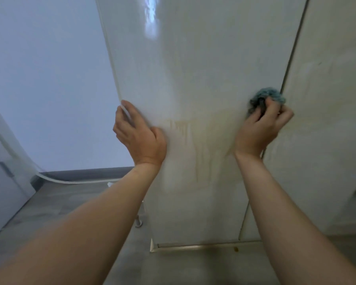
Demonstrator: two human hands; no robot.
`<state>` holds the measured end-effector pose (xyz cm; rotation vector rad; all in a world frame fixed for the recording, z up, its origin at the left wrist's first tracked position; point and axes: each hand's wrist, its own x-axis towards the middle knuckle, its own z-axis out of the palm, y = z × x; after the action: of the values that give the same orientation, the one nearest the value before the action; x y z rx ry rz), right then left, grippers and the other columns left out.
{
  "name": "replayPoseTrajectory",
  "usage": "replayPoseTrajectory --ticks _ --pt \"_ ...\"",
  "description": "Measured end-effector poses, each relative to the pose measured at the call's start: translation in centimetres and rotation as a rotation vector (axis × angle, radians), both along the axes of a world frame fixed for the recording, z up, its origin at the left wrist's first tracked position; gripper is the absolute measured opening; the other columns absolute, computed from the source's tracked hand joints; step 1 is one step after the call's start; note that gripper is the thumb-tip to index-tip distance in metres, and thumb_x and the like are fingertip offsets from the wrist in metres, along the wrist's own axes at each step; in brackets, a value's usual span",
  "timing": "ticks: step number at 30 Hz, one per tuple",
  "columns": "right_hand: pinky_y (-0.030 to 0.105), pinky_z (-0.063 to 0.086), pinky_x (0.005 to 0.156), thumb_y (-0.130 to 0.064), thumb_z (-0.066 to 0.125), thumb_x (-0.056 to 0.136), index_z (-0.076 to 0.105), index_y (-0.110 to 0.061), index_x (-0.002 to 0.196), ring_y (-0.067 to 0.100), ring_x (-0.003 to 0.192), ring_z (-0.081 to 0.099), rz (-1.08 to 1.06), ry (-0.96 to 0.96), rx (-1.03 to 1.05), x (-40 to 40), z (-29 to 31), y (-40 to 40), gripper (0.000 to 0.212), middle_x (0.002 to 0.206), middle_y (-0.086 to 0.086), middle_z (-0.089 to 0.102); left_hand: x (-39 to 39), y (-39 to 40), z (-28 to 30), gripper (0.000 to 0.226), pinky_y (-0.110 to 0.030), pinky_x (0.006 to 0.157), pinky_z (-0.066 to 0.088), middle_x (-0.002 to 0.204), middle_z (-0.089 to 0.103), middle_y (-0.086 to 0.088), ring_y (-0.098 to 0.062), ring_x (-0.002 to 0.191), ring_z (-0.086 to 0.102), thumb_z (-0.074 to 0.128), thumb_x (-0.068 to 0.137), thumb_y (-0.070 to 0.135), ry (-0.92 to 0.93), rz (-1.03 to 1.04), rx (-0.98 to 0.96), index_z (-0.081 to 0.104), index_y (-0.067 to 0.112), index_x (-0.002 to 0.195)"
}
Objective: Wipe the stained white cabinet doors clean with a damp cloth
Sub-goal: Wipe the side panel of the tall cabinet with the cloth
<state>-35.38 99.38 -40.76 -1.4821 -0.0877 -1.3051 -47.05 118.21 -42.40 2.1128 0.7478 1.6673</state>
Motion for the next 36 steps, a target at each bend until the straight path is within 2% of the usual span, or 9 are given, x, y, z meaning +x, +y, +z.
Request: replayPoseTrajectory --ticks 5,10,12,15,22,25,29,33,36 --pt "0.041 0.057 0.071 -0.007 0.057 0.094 0.067 -0.002 0.113 0.039 0.092 0.062 0.193 -0.297 -0.685 -3.9 -2.3 5.6 0.022 0.113 0.025 0.058 -1.1 0.7 -0.2 0.081 -0.049 0.112 0.032 0.148 0.031 -0.025 -0.043 0.128 0.036 0.042 0.075 0.005 -0.018 -0.074 0.035 0.024 -0.001 0.154" --pt "0.037 0.052 0.079 -0.008 0.056 0.092 0.067 0.002 0.107 0.031 0.096 0.058 0.131 -0.014 -0.047 -3.7 -0.6 5.3 0.020 0.111 0.026 0.053 -3.2 2.2 -0.5 0.078 -0.039 0.114 0.035 0.149 0.033 -0.015 -0.029 0.137 0.033 0.038 0.080 -0.005 -0.024 -0.210 0.012 0.020 0.003 0.156" --pt "0.039 0.054 0.075 -0.008 0.057 0.092 0.067 -0.002 0.110 0.035 0.093 0.060 0.179 -0.095 -0.329 -6.2 -2.7 8.2 0.022 0.113 0.024 0.054 -3.8 3.0 -1.0 0.073 -0.038 0.111 0.038 0.144 0.039 -0.014 -0.028 0.132 0.041 0.038 0.085 -0.005 -0.011 -0.227 0.014 0.022 0.004 0.156" --pt "0.042 0.056 0.077 -0.037 0.048 0.098 0.059 -0.022 0.119 0.020 0.091 0.060 0.350 -0.128 -0.689 -9.3 -3.6 12.2 0.028 0.108 -0.002 0.059 -4.4 4.3 -1.4 0.060 -0.041 0.095 0.050 0.124 0.050 -0.010 -0.025 0.111 0.054 0.045 0.093 0.003 0.020 -0.202 0.015 0.033 0.007 0.152" --pt "0.043 0.055 0.068 -0.002 0.057 0.087 0.061 -0.009 0.119 0.027 0.097 0.058 0.382 -0.301 -0.630 -10.1 7.0 17.9 0.033 0.119 0.013 0.056 -6.4 5.4 -0.7 0.068 -0.043 0.091 0.055 0.106 0.063 -0.005 -0.022 0.097 0.062 0.031 0.082 0.015 0.028 -0.301 -0.053 0.039 0.008 0.149" --pt "0.047 0.053 0.077 -0.025 0.052 0.097 0.059 -0.013 0.107 0.024 0.092 0.061 0.590 -0.198 -0.580 -11.6 2.5 17.9 0.017 0.104 0.006 0.062 -6.8 5.6 -0.5 0.066 -0.039 0.091 0.054 0.096 0.065 0.001 -0.021 0.090 0.064 0.032 0.084 0.020 0.018 -0.325 -0.126 0.042 0.011 0.149" --pt "0.042 0.054 0.081 -0.043 0.051 0.098 0.058 -0.025 0.106 0.013 0.089 0.061 0.472 -0.172 -0.820 -12.6 -5.0 15.8 0.021 0.099 -0.007 0.063 -7.7 5.4 -1.8 0.066 -0.029 0.083 0.050 0.094 0.066 -0.001 -0.020 0.088 0.063 0.033 0.082 0.020 0.070 -0.313 -0.094 0.045 0.012 0.146" --pt "0.033 0.052 0.085 -0.007 0.059 0.091 0.068 -0.009 0.118 0.028 0.103 0.061 0.265 -0.082 -0.438 -9.6 -3.6 13.4 0.029 0.119 0.016 0.057 -7.1 4.2 -3.3 0.066 -0.042 0.092 0.052 0.123 0.053 -0.006 -0.022 0.109 0.056 0.037 0.083 0.004 0.072 -0.321 -0.005 0.040 0.015 0.148" --pt "0.027 0.048 0.088 -0.010 0.055 0.094 0.069 -0.005 0.119 0.029 0.102 0.059 0.214 -0.087 -0.354 -8.0 -3.9 12.1 0.028 0.119 0.021 0.055 -5.5 2.4 -3.4 0.074 -0.044 0.095 0.049 0.128 0.044 -0.013 -0.029 0.112 0.049 0.040 0.078 0.003 0.097 -0.265 0.025 0.035 0.012 0.152"
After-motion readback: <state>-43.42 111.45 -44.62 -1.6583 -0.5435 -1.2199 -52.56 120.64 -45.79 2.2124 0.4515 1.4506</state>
